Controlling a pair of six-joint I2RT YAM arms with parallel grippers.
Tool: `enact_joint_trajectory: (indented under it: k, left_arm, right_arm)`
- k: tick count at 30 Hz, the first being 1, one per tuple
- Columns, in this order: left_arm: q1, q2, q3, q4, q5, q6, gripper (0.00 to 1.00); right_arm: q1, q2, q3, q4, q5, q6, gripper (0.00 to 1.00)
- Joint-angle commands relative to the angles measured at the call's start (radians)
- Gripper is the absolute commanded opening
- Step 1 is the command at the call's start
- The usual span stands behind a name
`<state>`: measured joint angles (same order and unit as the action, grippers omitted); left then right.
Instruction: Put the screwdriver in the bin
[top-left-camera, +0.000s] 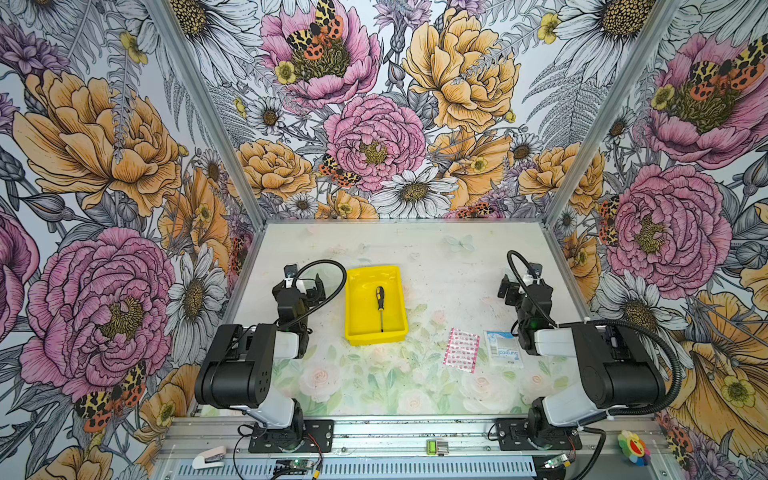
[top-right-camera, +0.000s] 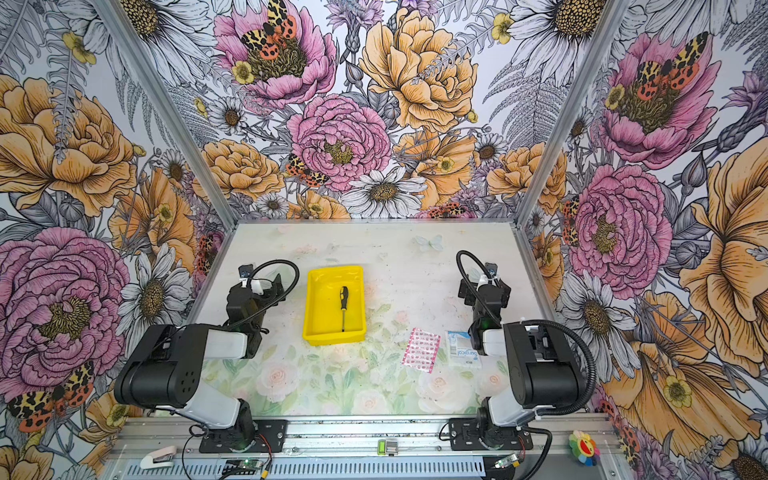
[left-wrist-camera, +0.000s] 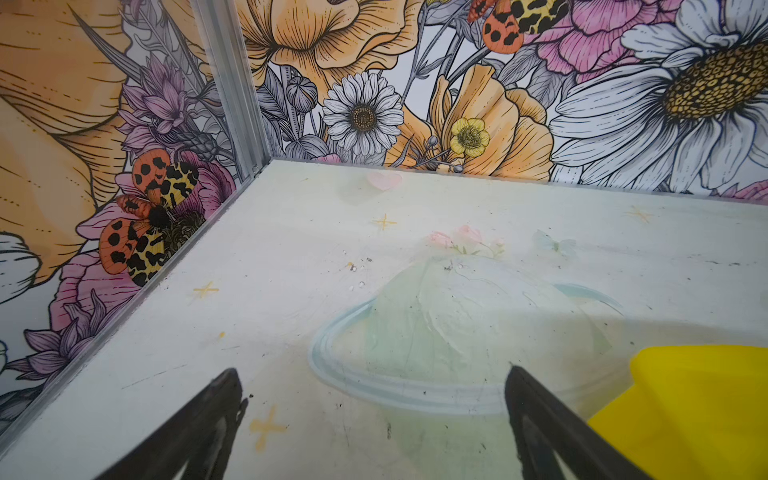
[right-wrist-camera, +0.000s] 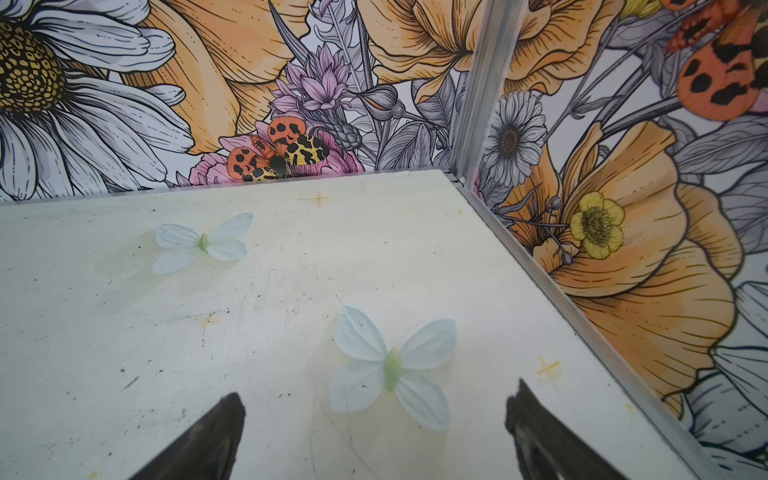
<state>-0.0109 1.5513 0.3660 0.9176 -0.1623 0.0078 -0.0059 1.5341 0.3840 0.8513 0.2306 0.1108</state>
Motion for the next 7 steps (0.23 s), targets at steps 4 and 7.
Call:
enact_joint_trajectory:
  k: [4,7]
  left_arm:
    - [0.017,0.0,0.017,0.013,0.066,-0.001,0.99]
    - [0.017,-0.001,0.013,0.018,0.066,0.0,0.99]
  right_arm:
    - [0.006,-0.002,-0.005,0.032,0.0,-0.005,1.0]
    - [0.006,-0.002,-0.005,0.033,0.0,-0.005,1.0]
